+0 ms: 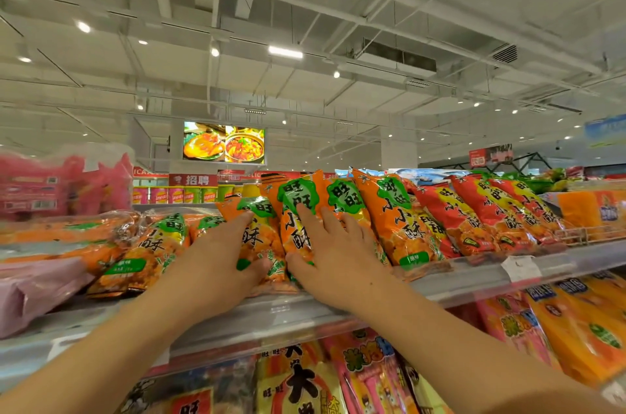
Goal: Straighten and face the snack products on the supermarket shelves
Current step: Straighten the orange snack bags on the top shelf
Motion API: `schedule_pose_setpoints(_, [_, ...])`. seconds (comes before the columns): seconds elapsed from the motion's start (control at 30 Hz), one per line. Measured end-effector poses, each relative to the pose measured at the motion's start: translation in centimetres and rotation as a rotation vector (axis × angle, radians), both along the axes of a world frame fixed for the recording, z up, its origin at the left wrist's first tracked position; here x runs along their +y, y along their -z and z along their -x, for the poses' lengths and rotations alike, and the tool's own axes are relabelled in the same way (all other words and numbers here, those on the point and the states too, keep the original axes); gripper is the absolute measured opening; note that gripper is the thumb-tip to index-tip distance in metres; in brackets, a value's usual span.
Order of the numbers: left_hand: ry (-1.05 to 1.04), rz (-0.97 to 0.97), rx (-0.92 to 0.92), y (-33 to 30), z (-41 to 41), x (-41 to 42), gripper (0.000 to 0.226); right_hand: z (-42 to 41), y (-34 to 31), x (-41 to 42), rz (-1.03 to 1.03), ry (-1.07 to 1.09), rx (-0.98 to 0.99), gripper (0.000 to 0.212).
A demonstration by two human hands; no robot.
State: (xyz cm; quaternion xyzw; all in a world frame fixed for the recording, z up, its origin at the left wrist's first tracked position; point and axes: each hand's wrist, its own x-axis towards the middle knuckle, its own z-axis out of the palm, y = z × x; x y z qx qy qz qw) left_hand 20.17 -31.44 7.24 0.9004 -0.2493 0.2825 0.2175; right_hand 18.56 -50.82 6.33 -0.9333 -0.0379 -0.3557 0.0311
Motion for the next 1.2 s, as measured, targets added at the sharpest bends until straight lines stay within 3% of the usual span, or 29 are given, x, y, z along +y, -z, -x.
schedule_pose_setpoints(0.2, [0.026, -0.007, 0.002, 0.3, -0.4, -0.3, 0.079, -0.3, 1.1, 0.3, -0.05, -0.025, -0.124, 0.069])
schedule_pose_setpoints(0.4, [0.009, -0.012, 0.033, 0.2, 0.6, -0.2, 0.082, 0.4, 1.1, 0.4, -0.073, -0.042, -0.085, 0.07])
schedule_pose_setpoints(0.5, [-0.063, -0.014, -0.15, 0.6, 2.4, 0.1, 0.082, 1.5, 1.1, 0.9, -0.061, -0.085, -0.145, 0.072])
schedule_pose_setpoints(0.63, [-0.099, -0.041, -0.501, 2.9, 4.9, 2.4, 0.054, 2.9, 2.1, 4.4, 0.049, -0.379, -0.311, 0.06])
schedule_pose_setpoints(0.8, [-0.234, -0.143, -0.532, 7.6, 6.7, 8.3, 0.05, 2.8, 3.6, 10.9, 0.105, -0.631, -0.219, 0.053])
schedule_pose_setpoints(0.97, [-0.379, -0.226, -0.52, 9.6, 7.7, 13.0, 0.049, 2.4, 4.7, 14.2, 0.242, -0.57, -0.29, 0.05])
schedule_pose_setpoints(1.2, [-0.388, -0.238, -0.521, 10.9, 7.5, 13.8, 0.047, 2.4, 5.6, 14.0, 0.353, -0.482, -0.323, 0.051])
